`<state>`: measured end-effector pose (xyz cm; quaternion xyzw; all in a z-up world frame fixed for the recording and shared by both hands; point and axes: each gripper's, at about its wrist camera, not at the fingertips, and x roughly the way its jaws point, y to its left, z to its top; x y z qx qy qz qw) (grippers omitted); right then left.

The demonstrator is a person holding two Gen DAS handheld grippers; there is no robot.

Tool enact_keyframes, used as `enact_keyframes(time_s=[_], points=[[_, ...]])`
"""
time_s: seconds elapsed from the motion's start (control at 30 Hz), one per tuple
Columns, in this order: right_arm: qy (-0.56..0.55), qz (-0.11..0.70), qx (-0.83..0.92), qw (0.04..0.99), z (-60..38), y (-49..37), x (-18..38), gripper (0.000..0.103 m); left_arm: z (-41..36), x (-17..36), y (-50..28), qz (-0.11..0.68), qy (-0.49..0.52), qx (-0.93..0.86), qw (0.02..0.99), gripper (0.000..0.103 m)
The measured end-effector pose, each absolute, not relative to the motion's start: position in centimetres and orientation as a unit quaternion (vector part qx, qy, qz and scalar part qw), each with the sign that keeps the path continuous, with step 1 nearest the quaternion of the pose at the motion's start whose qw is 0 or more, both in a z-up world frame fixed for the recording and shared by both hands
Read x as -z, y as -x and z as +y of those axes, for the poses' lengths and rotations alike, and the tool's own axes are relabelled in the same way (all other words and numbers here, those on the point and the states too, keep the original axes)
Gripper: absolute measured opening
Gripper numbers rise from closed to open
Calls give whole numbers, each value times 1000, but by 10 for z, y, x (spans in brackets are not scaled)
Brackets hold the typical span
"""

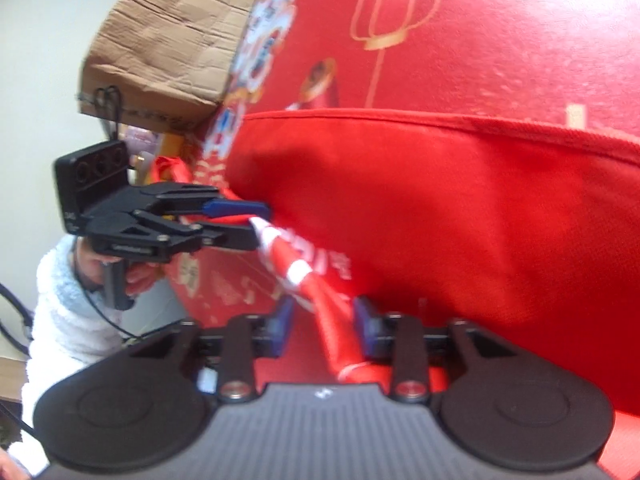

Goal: Fold shopping bag

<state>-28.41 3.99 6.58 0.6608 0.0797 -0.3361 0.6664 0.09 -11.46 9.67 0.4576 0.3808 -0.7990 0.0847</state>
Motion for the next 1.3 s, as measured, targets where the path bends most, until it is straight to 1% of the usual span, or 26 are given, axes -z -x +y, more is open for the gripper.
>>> enact_keyframes(time_s=[0.03, 0.07, 0.17, 0.27, 0.37, 0.43, 0.47, 0.53, 0.6, 0.63, 0.7, 0.8, 0.83, 0.87, 0.9, 0.93, 0.97, 1.03, 1.07, 1.1, 1.13, 1.23, 1.3], points=[[-650, 89, 336, 676, 38, 278, -69, 100, -115, -98, 1, 378, -462, 797, 86, 35], [-642, 97, 339, 680, 38, 273, -71, 102, -114, -100, 2, 373, -468, 796, 88, 35], [-635, 98, 340, 687, 39, 269, -75, 102, -112, -104, 5, 358, -477, 798, 92, 34], [-608, 59, 341, 714, 52, 278, -90, 102, -110, -105, 4, 353, -476, 800, 94, 34], [-521, 24, 386, 761, 81, 285, -125, 102, -107, -102, 5, 360, -470, 800, 97, 34], [-433, -2, 417, 799, 109, 284, -156, 102, -104, -102, 6, 354, -472, 801, 97, 34], [-393, 1, 440, 807, 120, 280, -168, 102, -104, -103, 6, 353, -474, 801, 98, 34], [-270, 24, 496, 825, 152, 264, -192, 102, -104, -104, 7, 352, -476, 800, 99, 34], [-189, 11, 559, 807, 179, 253, -199, 102, -104, -105, 7, 350, -478, 800, 100, 34], [-172, 4, 580, 796, 186, 251, -199, 102, -103, -106, 7, 348, -478, 800, 101, 34], [-151, 2, 614, 775, 195, 249, -196, 102, -102, -105, 7, 345, -478, 801, 101, 34], [-147, 39, 648, 746, 196, 248, -190, 102, -100, -105, 9, 340, -479, 803, 101, 34], [-149, 57, 646, 747, 195, 248, -190, 98, -100, -105, 9, 339, -479, 803, 101, 34], [-137, 72, 651, 743, 194, 244, -189, 91, -100, -105, 10, 338, -480, 803, 100, 34], [-124, 91, 656, 739, 194, 240, -189, 69, -100, -105, 10, 338, -480, 803, 100, 34], [-103, 125, 662, 732, 191, 231, -188, 52, -100, -105, 10, 339, -480, 803, 99, 34], [-78, 166, 666, 723, 187, 220, -185, 43, -100, -105, 10, 339, -480, 803, 98, 34], [-31, 248, 664, 704, 180, 197, -177, 10, -100, -104, 10, 339, -479, 803, 97, 34], [-15, 284, 656, 699, 174, 186, -171, 4, -100, -104, 10, 339, -479, 804, 96, 34], [-6, 316, 645, 696, 169, 176, -164, 1, -100, -104, 10, 339, -478, 805, 95, 34], [3, 355, 625, 695, 164, 165, -156, 1, -100, -104, 10, 338, -478, 806, 94, 34], [3, 432, 565, 703, 154, 146, -136, 1, -99, -104, 10, 334, -477, 808, 91, 34], [-10, 465, 531, 708, 155, 139, -129, 1, -100, -104, 11, 334, -479, 807, 91, 34]])
